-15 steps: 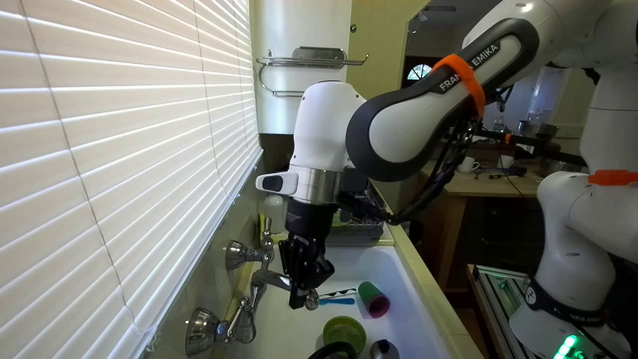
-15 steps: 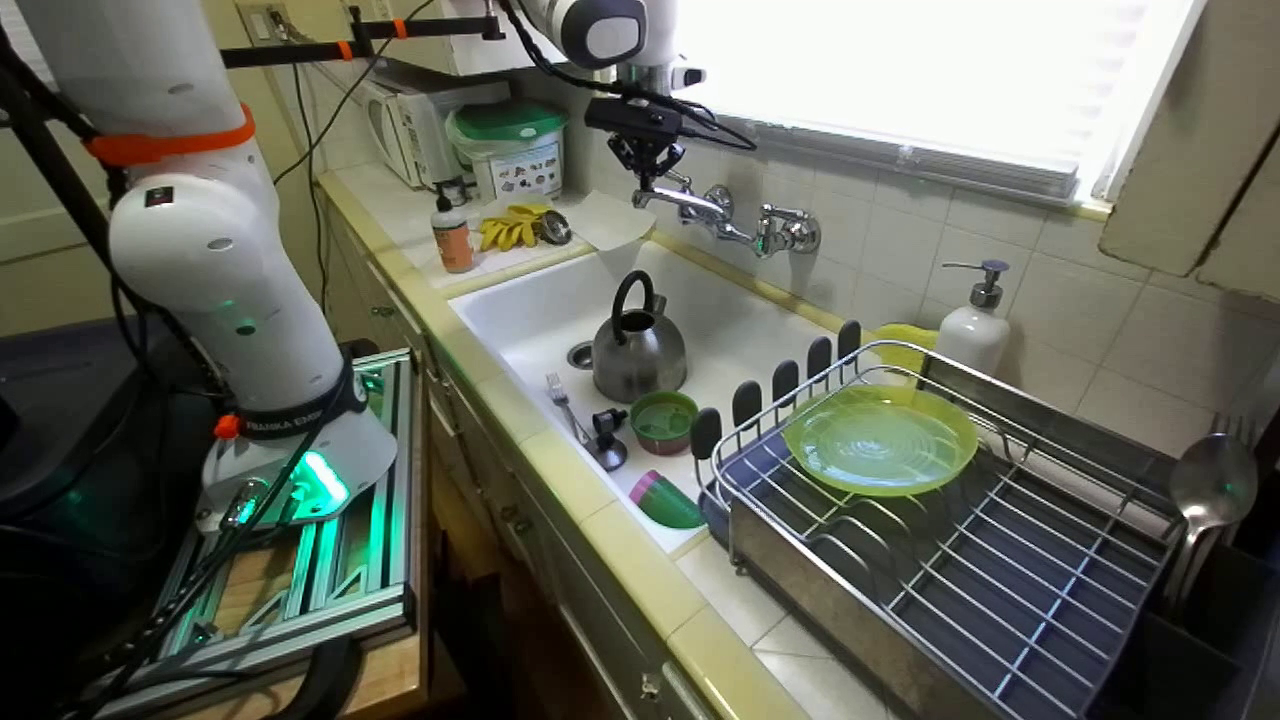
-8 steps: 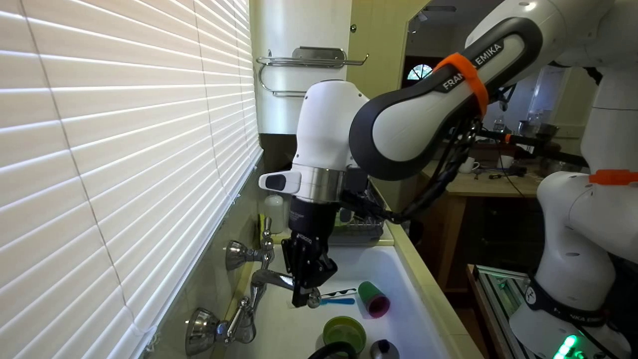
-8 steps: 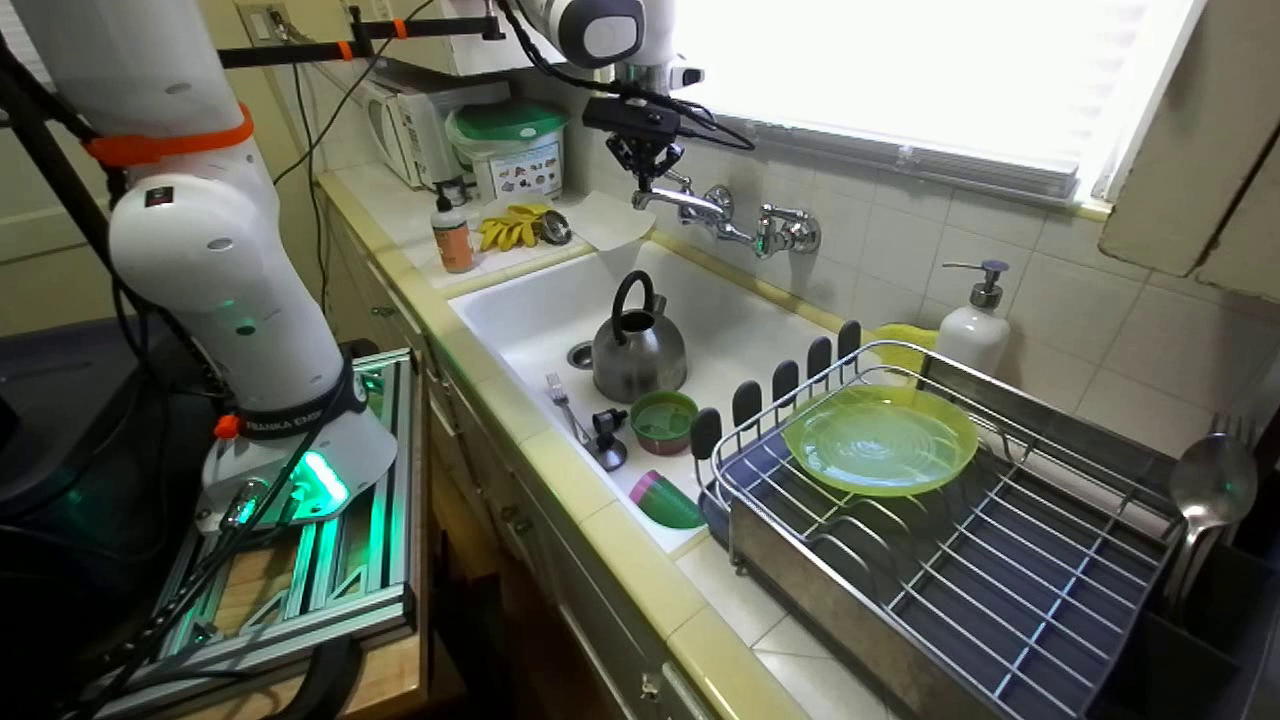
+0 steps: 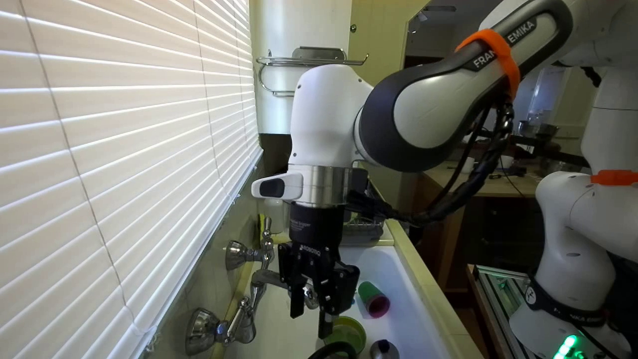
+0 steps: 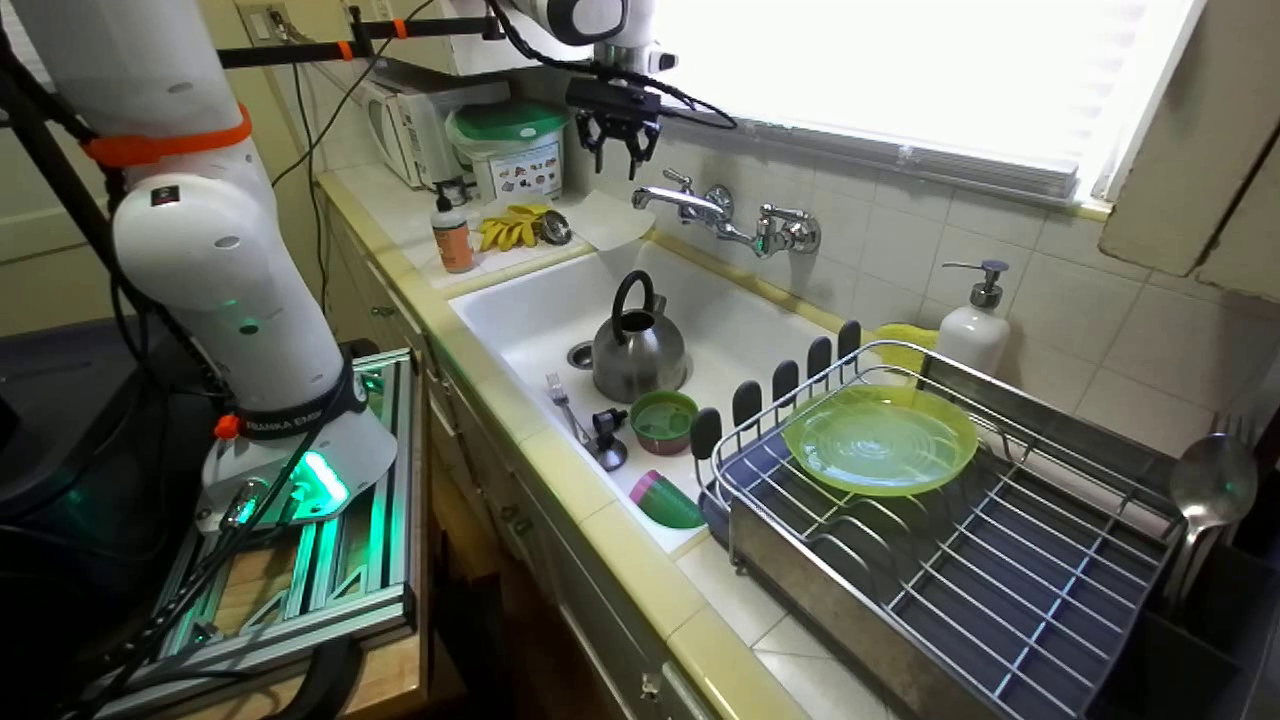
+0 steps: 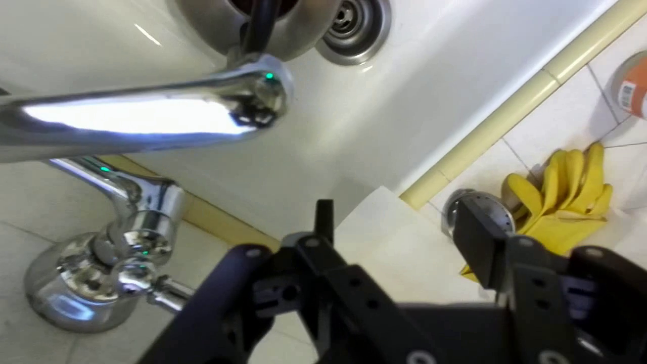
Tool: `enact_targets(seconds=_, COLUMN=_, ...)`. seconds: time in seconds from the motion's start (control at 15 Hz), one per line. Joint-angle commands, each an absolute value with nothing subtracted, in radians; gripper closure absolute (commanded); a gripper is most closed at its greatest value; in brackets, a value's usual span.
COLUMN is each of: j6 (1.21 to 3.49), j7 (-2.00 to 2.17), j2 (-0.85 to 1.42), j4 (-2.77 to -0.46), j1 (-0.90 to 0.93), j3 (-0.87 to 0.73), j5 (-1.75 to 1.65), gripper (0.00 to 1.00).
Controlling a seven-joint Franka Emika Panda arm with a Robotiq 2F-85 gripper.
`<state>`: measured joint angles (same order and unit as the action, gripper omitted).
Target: Push the faucet nozzle to the left and move the kettle to the left of the sink as well
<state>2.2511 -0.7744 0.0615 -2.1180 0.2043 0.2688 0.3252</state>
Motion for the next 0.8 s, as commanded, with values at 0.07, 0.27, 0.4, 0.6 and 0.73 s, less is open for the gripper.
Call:
enact_targets(seconds=0.07, j6=2.030, j7=-0.708, j2=0.022, j4=-2.083, j1=0.224, j3=0.270, j5=0.283, gripper=0.01)
enact_targets(seconds=0.27, j6=1.895, j7=-0.492, j2=-0.077, j4=-2.092, j1=0.227, j3=0.263, j5=0.267, gripper=0.00)
enact_targets(seconds=0.4, j6=1.841, j7=-0.379, j2=-0.174, j4=-2.118, j1=0.228, j3=0.259, j5=0.229, gripper=0.00)
enact_targets(seconds=0.6, j6=1.768, j7=-0.227, j2=-0.303, j4=-2.144, j1=0.225, j3=0.252, j5=0.191, gripper=0.00)
enact_targets(seconds=0.73, j6=1.789, j7=-0.294, j2=-0.225, j4=-2.083, j1=0.240, j3=0.245, j5=0.211, gripper=0.00)
